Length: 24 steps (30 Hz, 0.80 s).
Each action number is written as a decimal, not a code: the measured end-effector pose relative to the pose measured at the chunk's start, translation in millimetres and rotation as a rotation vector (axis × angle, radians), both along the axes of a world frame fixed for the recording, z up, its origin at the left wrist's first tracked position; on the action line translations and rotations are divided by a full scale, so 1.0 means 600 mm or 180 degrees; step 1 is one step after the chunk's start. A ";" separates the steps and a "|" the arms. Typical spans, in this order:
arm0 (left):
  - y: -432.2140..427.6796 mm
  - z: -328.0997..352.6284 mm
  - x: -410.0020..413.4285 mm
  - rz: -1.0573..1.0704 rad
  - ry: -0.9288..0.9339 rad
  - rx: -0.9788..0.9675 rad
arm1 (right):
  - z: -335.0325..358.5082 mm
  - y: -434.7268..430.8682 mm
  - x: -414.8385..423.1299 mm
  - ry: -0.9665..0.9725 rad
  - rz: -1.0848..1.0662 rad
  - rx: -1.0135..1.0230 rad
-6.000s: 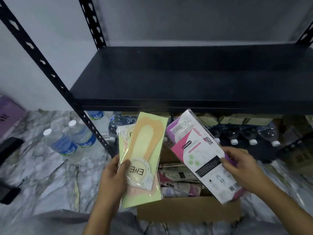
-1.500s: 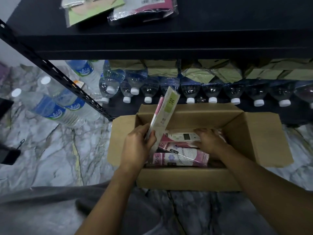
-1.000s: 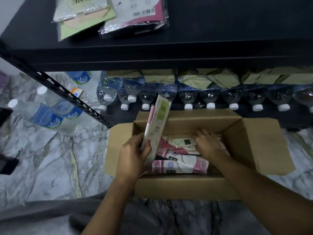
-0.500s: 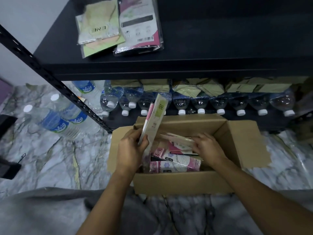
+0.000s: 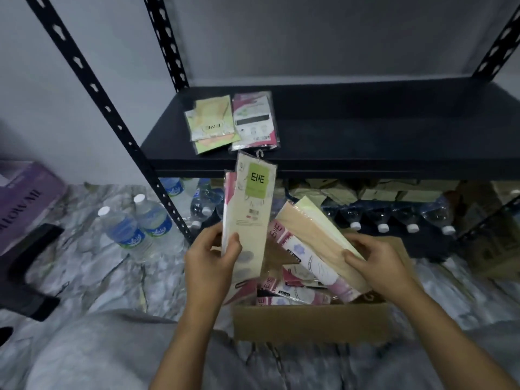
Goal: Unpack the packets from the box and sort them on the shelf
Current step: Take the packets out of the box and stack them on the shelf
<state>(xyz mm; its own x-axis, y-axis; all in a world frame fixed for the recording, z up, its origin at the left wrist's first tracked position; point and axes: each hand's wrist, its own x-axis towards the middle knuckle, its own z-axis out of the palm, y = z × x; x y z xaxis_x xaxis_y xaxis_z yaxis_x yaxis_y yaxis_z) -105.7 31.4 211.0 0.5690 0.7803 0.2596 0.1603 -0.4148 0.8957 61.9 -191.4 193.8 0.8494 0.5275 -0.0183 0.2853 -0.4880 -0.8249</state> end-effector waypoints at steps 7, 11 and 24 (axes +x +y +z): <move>0.062 0.077 -0.015 0.0299 -0.0913 -0.0858 | 0.111 0.052 -0.024 0.0437 -0.0222 0.1270; 0.117 0.105 0.020 0.0316 -0.0868 -0.1031 | 0.149 0.135 0.001 0.0930 -0.0380 0.1565; 0.320 0.187 0.240 0.0298 -0.0224 -0.0830 | 0.212 0.422 0.186 0.0409 -0.0564 0.0793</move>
<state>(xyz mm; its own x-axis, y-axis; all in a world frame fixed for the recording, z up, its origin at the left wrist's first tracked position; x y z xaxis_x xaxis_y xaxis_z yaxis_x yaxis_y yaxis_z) 38.4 223.5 323.0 0.4790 0.8742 0.0795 0.1206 -0.1553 0.9805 173.8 61.9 321.0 0.9275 0.3734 -0.0202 0.1000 -0.2995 -0.9488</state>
